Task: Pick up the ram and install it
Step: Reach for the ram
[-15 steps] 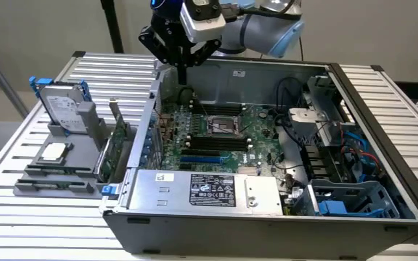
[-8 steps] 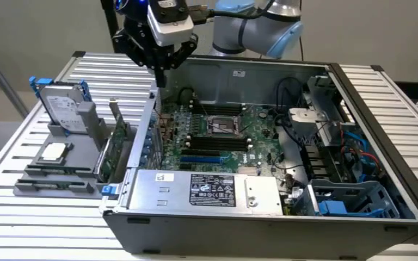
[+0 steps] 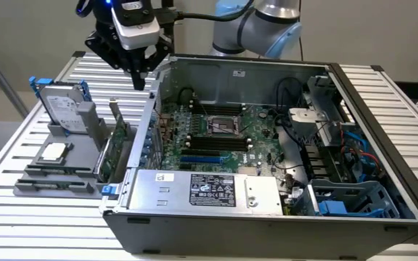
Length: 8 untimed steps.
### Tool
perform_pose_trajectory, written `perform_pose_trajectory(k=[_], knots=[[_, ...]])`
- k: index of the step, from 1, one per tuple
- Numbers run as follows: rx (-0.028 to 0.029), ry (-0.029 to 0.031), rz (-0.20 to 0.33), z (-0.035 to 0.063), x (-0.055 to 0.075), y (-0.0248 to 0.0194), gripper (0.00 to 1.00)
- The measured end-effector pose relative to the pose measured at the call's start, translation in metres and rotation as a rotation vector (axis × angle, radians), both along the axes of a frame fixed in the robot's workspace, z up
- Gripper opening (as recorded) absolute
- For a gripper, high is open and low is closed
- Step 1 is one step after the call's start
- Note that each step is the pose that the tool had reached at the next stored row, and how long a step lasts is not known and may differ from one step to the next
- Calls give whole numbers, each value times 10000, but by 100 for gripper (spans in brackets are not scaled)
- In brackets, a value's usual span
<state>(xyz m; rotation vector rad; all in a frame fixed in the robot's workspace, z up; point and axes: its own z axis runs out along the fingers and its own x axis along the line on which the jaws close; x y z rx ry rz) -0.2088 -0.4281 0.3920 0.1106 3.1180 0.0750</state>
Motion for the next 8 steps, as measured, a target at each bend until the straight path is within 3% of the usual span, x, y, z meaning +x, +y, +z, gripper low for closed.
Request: perform_pose_trajectory(k=[8], knots=[[1,-1,0,-9,-364,-94,0]])
